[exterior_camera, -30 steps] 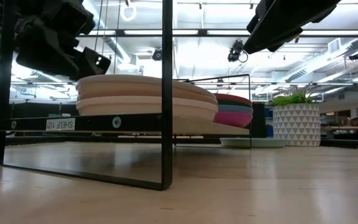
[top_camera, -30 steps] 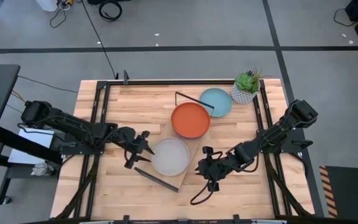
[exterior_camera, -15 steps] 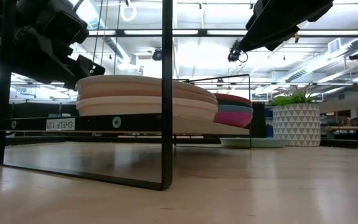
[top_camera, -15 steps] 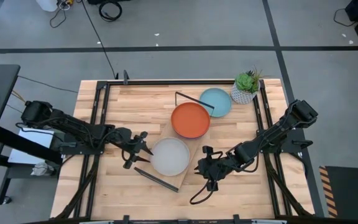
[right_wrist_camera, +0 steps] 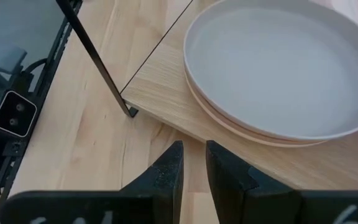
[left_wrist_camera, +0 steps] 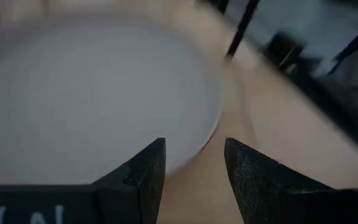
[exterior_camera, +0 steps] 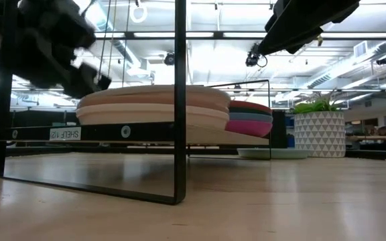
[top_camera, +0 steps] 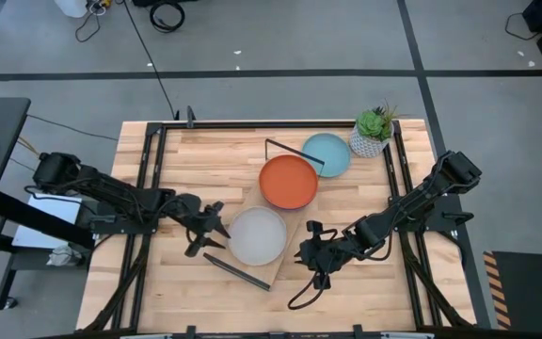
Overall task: Place and stack plates onto a shelf
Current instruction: Adjust the shelf
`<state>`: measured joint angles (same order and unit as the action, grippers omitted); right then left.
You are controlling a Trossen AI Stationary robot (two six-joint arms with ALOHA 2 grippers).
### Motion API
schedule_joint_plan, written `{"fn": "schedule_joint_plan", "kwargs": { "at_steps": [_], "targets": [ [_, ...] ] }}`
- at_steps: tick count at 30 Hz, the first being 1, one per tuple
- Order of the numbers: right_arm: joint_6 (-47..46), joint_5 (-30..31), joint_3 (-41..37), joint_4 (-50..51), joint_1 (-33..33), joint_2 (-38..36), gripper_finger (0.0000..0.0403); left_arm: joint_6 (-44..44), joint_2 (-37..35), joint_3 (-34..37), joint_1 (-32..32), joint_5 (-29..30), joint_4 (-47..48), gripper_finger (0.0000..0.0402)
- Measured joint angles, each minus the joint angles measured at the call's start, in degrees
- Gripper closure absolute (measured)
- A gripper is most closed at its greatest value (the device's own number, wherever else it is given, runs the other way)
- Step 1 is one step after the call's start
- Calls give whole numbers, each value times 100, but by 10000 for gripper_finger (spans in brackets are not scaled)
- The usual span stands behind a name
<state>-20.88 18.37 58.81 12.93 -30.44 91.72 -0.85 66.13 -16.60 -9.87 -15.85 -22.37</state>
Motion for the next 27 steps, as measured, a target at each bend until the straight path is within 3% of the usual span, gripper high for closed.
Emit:
{"fn": "schedule_joint_plan", "kwargs": {
  "at_steps": [8, 13, 17, 23, 27],
  "targets": [
    [-210, 34, 0, 430, 0, -24, 328, 45, -553, -4, 2, -228, -793, 230],
    [-285, 634, -2, 854, 14, -71, 328, -25, -1066, 0, 2, 129, -759, 230],
    [-126, 1371, -2, 510, 108, -12, 328, -1, -1269, 0, 2, 573, -750, 230],
    [468, 1081, -240, -723, 384, 379, 328, -3, -1294, 0, 3, 769, -732, 230],
    [553, 1033, -302, -872, 554, 579, 328, -8, -1294, 0, 0, 769, -733, 230]
  ]
}}
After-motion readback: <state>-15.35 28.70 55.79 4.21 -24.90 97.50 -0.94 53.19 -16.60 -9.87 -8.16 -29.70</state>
